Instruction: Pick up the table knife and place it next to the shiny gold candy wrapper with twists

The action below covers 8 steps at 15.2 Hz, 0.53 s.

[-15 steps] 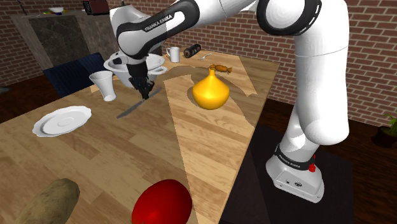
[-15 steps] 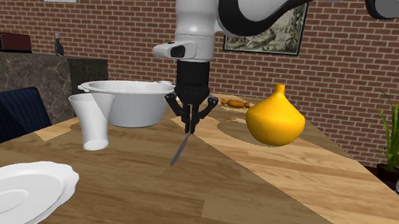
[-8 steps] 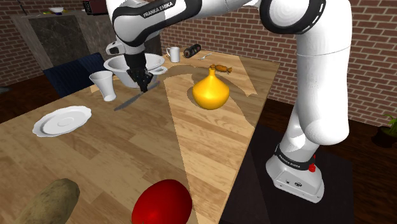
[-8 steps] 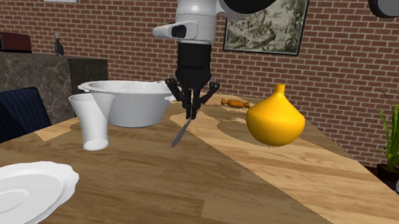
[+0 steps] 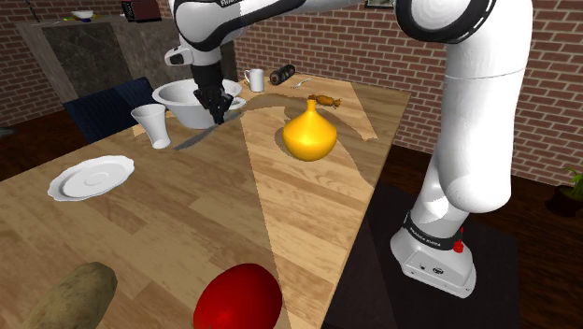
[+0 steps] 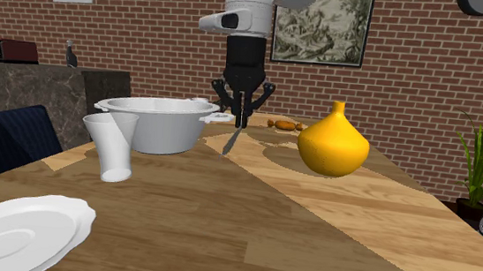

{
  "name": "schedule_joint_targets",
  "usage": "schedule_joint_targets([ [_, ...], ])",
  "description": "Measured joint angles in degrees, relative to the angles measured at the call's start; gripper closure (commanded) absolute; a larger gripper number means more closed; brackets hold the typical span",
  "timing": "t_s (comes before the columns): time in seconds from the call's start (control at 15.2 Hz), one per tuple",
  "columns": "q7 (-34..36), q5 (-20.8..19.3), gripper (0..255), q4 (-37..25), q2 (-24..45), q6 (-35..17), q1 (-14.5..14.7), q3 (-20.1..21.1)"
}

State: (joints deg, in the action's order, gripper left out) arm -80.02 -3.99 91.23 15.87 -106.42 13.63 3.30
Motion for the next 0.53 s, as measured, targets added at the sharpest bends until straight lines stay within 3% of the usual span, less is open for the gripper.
schedule_joint_targets([
  [0.53,-7.99,0.77,255,14.12,-10.64,-3.91,-4.98,-3.11],
])
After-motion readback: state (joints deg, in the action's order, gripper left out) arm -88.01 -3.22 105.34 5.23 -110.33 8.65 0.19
